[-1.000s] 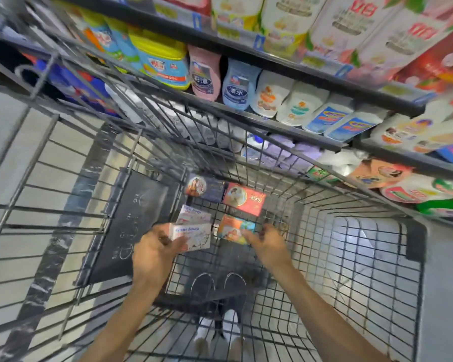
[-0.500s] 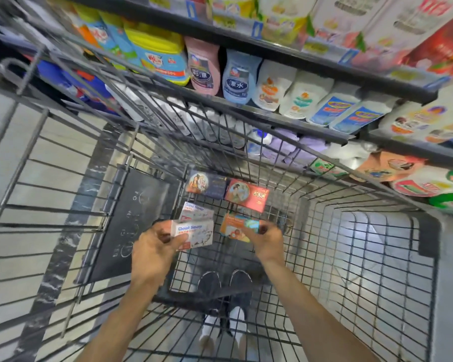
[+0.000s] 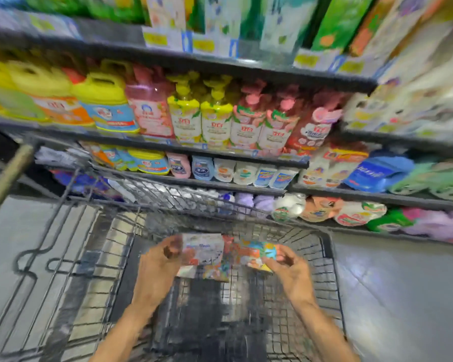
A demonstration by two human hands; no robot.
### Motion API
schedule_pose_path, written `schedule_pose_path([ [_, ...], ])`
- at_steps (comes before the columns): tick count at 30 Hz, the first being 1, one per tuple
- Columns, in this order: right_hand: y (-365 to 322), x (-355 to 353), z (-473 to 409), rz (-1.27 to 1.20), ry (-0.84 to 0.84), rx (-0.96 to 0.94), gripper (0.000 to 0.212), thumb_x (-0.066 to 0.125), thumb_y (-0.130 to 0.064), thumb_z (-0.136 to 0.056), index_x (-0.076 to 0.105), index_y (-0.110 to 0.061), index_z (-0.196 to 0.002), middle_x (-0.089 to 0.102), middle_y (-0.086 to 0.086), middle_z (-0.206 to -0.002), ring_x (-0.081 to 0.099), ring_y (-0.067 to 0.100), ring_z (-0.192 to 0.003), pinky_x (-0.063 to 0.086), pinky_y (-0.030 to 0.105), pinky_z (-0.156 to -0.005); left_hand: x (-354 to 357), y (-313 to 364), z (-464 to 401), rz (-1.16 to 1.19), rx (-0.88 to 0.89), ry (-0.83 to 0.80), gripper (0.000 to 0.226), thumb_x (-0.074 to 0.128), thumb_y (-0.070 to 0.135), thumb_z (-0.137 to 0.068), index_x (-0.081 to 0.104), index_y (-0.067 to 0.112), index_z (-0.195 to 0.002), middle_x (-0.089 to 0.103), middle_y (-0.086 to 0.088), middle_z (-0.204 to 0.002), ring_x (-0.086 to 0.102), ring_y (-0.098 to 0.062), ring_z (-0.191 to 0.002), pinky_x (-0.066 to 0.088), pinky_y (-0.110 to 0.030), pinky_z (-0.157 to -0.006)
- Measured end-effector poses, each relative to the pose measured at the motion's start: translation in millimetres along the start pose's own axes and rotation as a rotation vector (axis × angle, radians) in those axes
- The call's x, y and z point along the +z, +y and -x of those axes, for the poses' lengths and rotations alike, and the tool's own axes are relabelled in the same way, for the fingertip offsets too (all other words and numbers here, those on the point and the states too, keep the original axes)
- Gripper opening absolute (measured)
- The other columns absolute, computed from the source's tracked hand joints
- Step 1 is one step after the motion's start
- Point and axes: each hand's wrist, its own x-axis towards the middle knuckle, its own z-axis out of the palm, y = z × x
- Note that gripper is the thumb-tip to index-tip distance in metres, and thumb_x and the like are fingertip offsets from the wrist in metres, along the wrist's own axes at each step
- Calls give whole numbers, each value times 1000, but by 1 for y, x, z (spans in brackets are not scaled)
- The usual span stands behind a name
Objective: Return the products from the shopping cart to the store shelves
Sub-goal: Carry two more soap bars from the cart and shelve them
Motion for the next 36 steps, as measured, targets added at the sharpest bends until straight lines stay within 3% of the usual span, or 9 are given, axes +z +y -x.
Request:
schedule_pose_path([
  [3,-49,-49,38,-74,87,-78,40,83,-2,-73,67,-10,-109,69,-2,-81,63,-7,-62,49,8,-63,8,66,22,46,59,-61,46,89,37,-73,71,27,-114,77,6,-97,72,-6,-90,56,-20,-74],
  [7,-105,-138,101,-134,236,-213,36,83,-1,-72,71,-17,-102,75,-5,-86,67,-4,-74,51,11,-68,47,169,62,10,244,-203,37,86,16,-77,71,31,-106,74,15,-83,66,4,-77,52,-7,-71],
  [9,-122,-170,119,-145,269,-251,37,83,-2,-73,71,-16,-105,77,-6,-90,68,-1,-80,52,12,-72,64,201,71,43,239,-282,49,88,8,-73,69,13,-118,77,3,-91,71,-13,-84,60,-24,-83],
  [11,-140,-237,164,-182,405,-305,40,84,-5,-73,70,-17,-108,76,-6,-96,67,-6,-81,52,11,-72,104,258,103,-5,355,-414,58,92,30,-63,69,19,-115,79,1,-97,75,-20,-91,59,-38,-90],
  [13,-145,-275,189,-211,475,-330,42,84,-4,-73,69,-15,-111,75,-5,-98,66,-10,-80,53,11,-75,126,293,123,9,421,-477,58,91,37,-59,70,21,-111,79,0,-99,75,-22,-89,61,-33,-83],
  [17,-141,-375,256,-250,654,-368,37,84,-7,-74,72,-21,-106,77,-14,-90,69,-1,-89,54,12,-78,199,365,193,-15,612,-664,36,77,-9,-77,69,14,-103,77,18,-83,71,1,-74,53,-9,-64],
  [25,-98,-555,379,-323,900,-421,36,83,-10,-76,73,-21,-109,77,-3,-103,71,13,-101,57,28,-88,359,439,330,-58,832,-918,34,79,-3,-79,72,13,-109,79,3,-99,75,-9,-89,57,-14,-67],
  [30,-65,-650,436,-311,1045,-424,42,86,-20,-73,72,-23,-112,76,-5,-106,70,9,-105,57,22,-84,463,464,413,-8,900,-1068,33,76,-5,-81,71,10,-110,79,1,-96,75,-9,-85,56,-14,-65],
  [36,-38,-743,479,-356,1194,-412,46,87,-30,-68,72,-29,-111,76,-6,-108,69,14,-109,54,40,-96,573,497,485,36,954,-1218,33,76,-2,-81,72,10,-112,79,2,-97,75,-11,-87,55,-14,-64],
])
